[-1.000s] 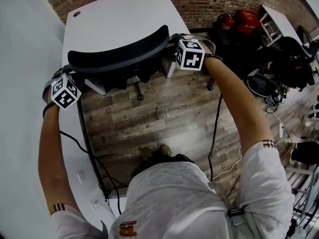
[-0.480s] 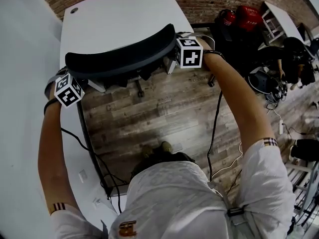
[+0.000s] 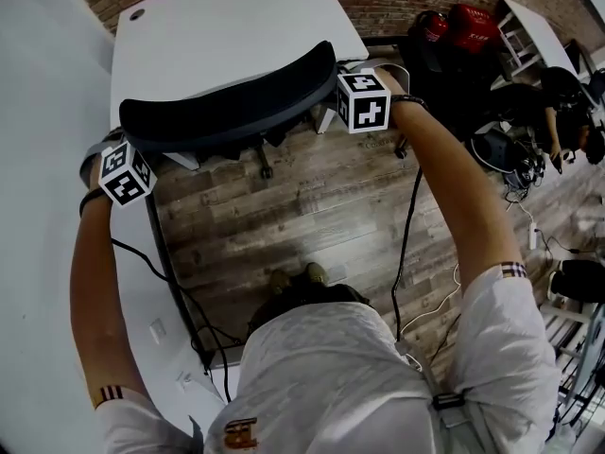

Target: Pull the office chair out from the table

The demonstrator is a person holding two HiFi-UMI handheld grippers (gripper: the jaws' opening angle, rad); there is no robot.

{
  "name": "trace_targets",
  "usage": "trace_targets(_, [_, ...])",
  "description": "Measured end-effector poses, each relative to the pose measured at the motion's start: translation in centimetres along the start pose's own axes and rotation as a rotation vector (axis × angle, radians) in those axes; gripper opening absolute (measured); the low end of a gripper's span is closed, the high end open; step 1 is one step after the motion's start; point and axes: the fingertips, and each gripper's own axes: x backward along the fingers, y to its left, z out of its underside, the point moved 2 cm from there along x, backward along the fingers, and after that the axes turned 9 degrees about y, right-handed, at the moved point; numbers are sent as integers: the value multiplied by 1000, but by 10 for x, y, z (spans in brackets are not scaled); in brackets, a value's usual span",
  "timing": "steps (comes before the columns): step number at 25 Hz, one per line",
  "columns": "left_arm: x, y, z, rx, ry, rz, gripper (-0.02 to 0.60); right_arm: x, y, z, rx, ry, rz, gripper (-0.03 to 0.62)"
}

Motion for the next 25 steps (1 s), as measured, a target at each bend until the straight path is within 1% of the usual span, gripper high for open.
trace_targets(2, [0, -4, 2, -10, 8, 3, 122, -2, 2, 1, 4, 4, 6, 107])
trace_targets(5, [-1, -8, 2, 0, 10, 10, 109, -2, 6, 1, 4, 8, 8, 103])
trace_targets(12, [6, -19, 3, 19, 14, 23, 109, 7, 22, -3, 0, 11, 5, 100])
trace_targets(15, [14, -27, 3, 12, 14, 9, 109, 13, 35, -7, 4, 10, 12, 98])
trace_targets(19, [21, -48, 4, 20, 17, 22, 109, 21, 52, -9, 9, 8, 20, 98])
trace_targets(25, [31, -70, -3, 24, 7, 12, 107, 28, 76, -5, -9, 21, 12, 100])
